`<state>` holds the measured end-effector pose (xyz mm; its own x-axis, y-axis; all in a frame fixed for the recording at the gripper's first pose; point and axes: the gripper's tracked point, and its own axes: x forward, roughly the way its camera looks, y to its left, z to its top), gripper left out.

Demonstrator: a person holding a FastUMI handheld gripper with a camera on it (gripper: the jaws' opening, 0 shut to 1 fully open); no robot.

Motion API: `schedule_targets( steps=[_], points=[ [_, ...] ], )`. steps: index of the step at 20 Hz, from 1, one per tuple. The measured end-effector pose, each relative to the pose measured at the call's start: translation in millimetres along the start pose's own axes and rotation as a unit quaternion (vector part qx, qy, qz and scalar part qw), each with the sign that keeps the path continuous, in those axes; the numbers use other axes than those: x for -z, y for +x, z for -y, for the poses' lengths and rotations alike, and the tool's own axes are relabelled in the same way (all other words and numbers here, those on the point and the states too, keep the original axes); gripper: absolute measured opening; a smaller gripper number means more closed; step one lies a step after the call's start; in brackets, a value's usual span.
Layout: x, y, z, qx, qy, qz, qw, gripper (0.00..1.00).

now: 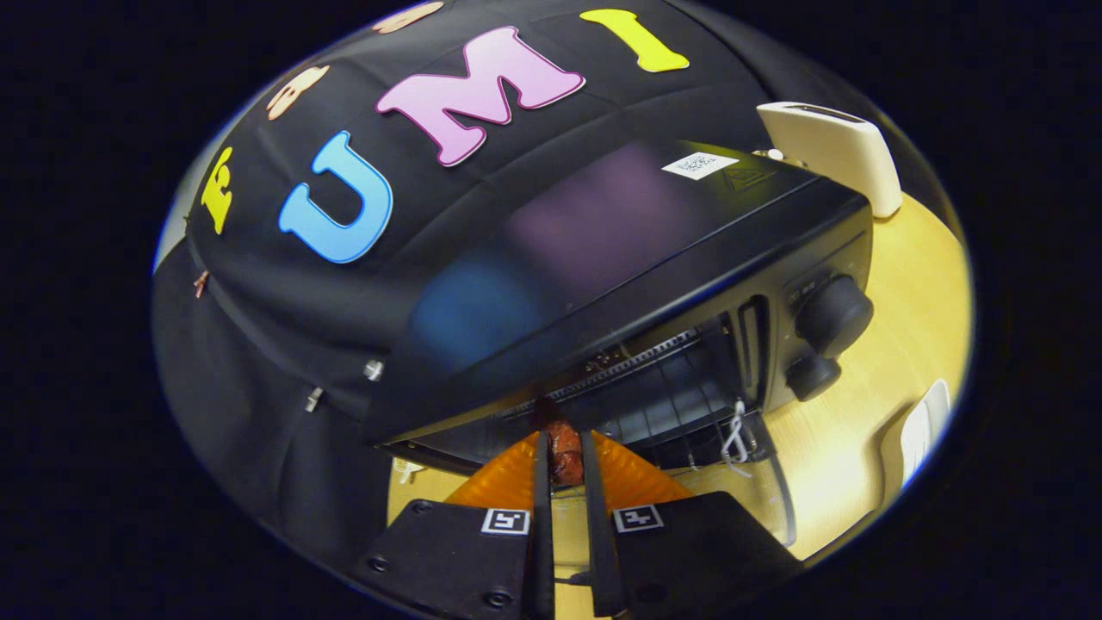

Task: Open the toaster oven, put the food inside, and close the toaster oven door.

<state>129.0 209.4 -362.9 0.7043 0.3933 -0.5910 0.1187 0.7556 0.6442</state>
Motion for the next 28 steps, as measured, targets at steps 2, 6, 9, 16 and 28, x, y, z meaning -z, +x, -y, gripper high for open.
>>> schedule_targets(
  steps=[2, 6, 9, 16, 28],
  points=[
    [-0.6, 0.9, 9.1, 0.018, -0.01, -0.001, 1.0, 0.31],
    [0.3, -2.9, 14.6, 0.024, -0.028, -0.004, 0.999, 0.59],
    [-1.0, -8.7, 17.0, 0.029, -0.035, -0.001, 0.999, 0.84],
    [3.5, -37.9, 29.7, 0.062, -0.088, 0.002, 0.994, 0.98],
    [46.4, -112.3, -18.4, 0.015, -0.206, -0.009, 0.978, 0.98]
  ],
)
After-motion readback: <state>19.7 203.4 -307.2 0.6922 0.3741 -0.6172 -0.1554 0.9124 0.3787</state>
